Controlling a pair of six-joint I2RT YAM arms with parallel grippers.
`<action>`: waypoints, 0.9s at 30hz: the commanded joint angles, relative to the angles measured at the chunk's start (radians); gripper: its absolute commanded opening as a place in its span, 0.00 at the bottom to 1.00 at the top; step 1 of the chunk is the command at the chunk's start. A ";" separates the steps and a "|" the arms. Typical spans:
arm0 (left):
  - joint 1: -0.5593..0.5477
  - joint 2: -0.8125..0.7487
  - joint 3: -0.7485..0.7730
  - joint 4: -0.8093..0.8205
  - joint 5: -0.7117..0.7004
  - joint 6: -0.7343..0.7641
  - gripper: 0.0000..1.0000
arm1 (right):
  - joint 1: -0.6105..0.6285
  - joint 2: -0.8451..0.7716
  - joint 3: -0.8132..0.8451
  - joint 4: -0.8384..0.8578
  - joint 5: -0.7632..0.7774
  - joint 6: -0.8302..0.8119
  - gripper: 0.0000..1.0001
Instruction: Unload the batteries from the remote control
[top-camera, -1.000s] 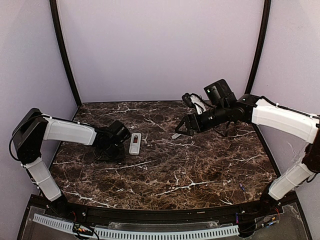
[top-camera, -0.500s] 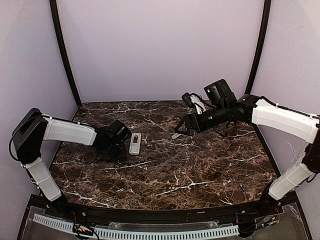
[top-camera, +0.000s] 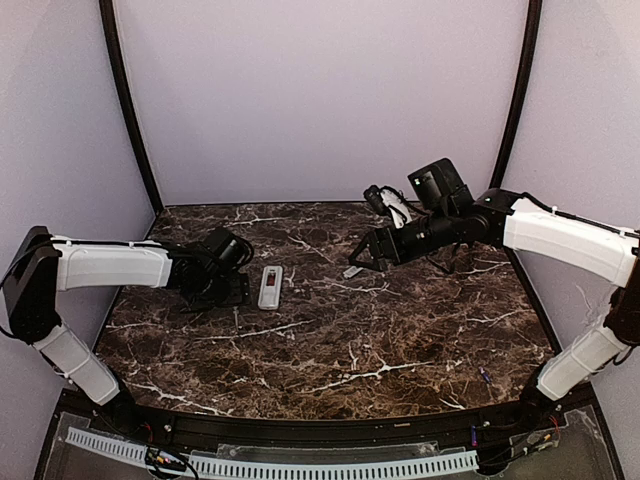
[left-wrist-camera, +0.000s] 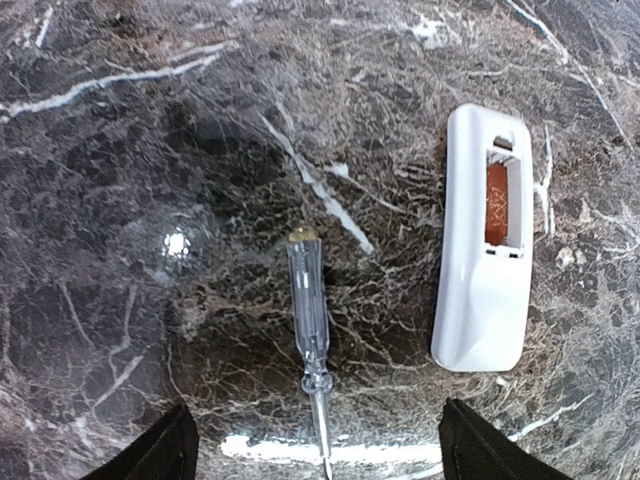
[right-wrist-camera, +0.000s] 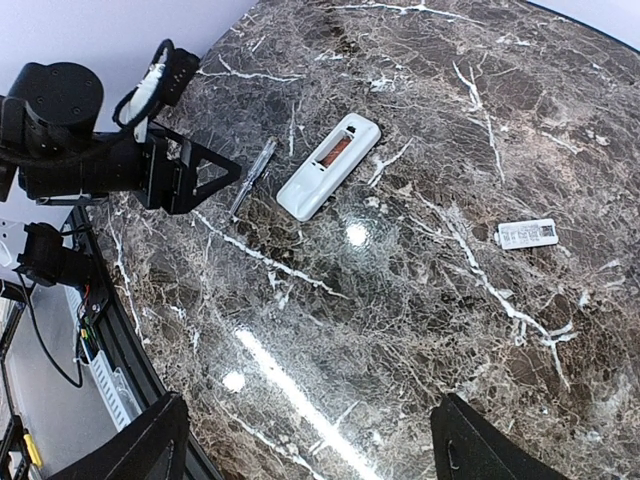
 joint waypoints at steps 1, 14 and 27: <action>0.002 -0.080 -0.007 -0.062 -0.114 0.053 0.87 | -0.005 -0.023 -0.002 0.036 0.020 0.013 0.85; 0.005 -0.170 -0.045 -0.031 -0.414 0.180 0.96 | -0.019 -0.035 -0.016 0.026 0.137 0.019 0.99; 0.035 -0.361 -0.391 0.662 -0.680 0.691 0.91 | -0.171 -0.086 -0.098 0.022 0.504 0.090 0.98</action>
